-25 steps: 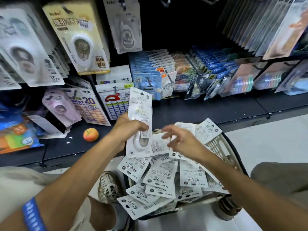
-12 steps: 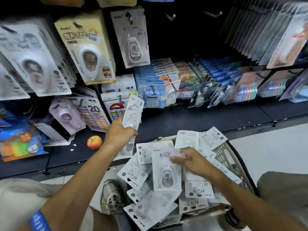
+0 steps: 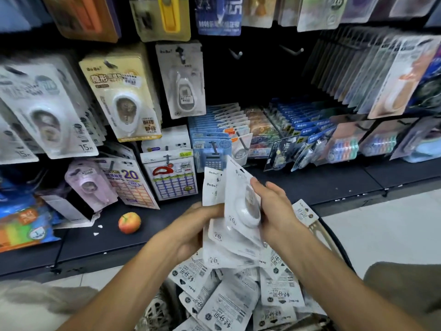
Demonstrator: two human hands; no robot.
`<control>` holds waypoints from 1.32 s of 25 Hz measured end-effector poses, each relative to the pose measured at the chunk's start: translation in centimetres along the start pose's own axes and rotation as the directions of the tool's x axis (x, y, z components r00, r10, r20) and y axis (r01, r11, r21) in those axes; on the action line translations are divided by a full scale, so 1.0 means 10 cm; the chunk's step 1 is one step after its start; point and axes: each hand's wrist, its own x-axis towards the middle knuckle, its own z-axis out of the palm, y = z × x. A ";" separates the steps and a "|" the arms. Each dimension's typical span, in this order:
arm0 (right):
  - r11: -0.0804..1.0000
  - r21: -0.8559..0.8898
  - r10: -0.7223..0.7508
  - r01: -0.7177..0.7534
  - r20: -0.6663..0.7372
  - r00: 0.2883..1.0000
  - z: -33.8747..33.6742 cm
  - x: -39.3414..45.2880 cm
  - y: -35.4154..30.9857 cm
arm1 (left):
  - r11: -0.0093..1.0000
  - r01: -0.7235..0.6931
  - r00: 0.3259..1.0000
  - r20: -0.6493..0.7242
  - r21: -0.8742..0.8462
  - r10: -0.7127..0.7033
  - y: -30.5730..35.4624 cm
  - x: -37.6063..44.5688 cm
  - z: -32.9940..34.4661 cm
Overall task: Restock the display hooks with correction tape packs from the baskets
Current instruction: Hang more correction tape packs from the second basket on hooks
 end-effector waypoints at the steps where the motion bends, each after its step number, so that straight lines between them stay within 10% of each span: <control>1: 0.999 0.033 0.034 -0.033 -0.018 0.999 0.03 -0.01 0.00 | 1.000 -0.002 1.000 -0.032 -0.008 0.002 -0.01 -0.01 0.03; 8: 0.946 -0.249 0.253 -0.209 0.164 0.953 -0.18 -0.09 0.07 | 0.979 -0.171 0.947 -0.256 0.115 0.196 0.30 -0.18 -0.02; 12: 0.932 -0.286 -0.130 0.223 0.311 0.942 -0.02 -0.10 -0.19 | 0.842 -0.465 0.839 -0.169 0.272 0.518 0.86 -0.63 -0.18; 18: 0.609 -0.355 -0.443 0.709 0.590 0.675 1.04 -0.33 -0.85 | 0.633 -0.755 0.570 -0.308 0.168 0.762 1.48 -1.01 -0.51; 30: 0.293 -0.636 -0.480 0.714 0.548 0.685 1.40 -0.21 -0.89 | 0.657 -0.749 0.592 -0.362 0.081 0.720 1.42 -0.90 -0.49; 33: 0.556 -0.480 -0.332 0.679 0.620 0.711 1.42 -0.31 -0.79 | 0.686 -0.727 0.634 -0.356 0.027 0.686 1.40 -0.85 -0.42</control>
